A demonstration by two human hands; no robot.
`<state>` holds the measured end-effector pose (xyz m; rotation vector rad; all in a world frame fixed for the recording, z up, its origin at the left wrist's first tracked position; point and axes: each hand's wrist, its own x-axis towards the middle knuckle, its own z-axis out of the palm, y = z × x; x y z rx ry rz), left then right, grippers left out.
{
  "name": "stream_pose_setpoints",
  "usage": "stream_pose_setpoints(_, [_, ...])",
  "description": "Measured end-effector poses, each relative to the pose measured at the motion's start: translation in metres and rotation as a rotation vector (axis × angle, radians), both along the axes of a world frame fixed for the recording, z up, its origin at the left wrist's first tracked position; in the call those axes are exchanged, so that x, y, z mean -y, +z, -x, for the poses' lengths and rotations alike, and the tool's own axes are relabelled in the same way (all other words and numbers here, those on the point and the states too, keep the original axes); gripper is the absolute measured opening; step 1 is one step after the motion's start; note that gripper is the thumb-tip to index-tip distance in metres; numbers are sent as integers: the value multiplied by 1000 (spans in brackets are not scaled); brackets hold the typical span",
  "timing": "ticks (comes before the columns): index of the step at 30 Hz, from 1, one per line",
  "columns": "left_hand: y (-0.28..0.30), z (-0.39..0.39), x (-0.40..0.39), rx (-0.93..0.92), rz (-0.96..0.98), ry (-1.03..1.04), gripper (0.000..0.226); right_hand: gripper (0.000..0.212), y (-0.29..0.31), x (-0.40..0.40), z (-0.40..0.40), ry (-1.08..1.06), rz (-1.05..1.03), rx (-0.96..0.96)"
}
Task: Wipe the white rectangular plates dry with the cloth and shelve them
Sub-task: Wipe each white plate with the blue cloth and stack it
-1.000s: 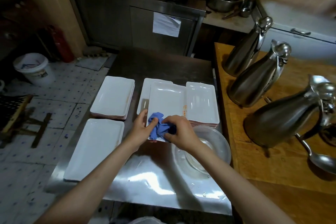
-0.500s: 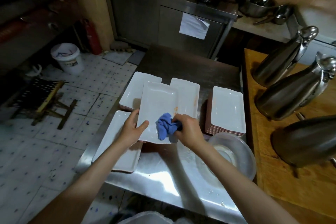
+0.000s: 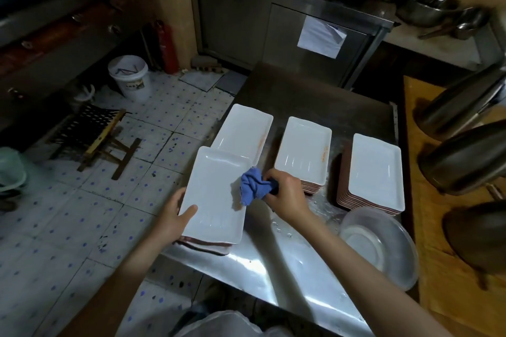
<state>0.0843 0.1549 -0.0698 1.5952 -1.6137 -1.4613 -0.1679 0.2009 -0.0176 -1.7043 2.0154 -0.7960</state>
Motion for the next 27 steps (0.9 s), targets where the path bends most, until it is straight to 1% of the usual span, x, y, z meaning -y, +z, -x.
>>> stream_pose_setpoints(13, [-4,-15,4,176,86,-70,42,17,-2,7,-8,4,-46,20])
stream_pose_setpoints(17, [-4,-17,9,322,167,-112,44,19,-5,7,-11,13,-37,49])
stream_pose_setpoints(21, [-3,-15,12,402,212,-123,50,28,-6,9,-13,2,-35,72])
stream_pose_setpoints(25, [-3,-12,12,518,273,-168,55,19,-10,13,-14,-7,-30,63])
stream_pose_setpoints(27, [-3,-11,12,572,287,-198,55,19,-11,15,-14,-10,-34,69])
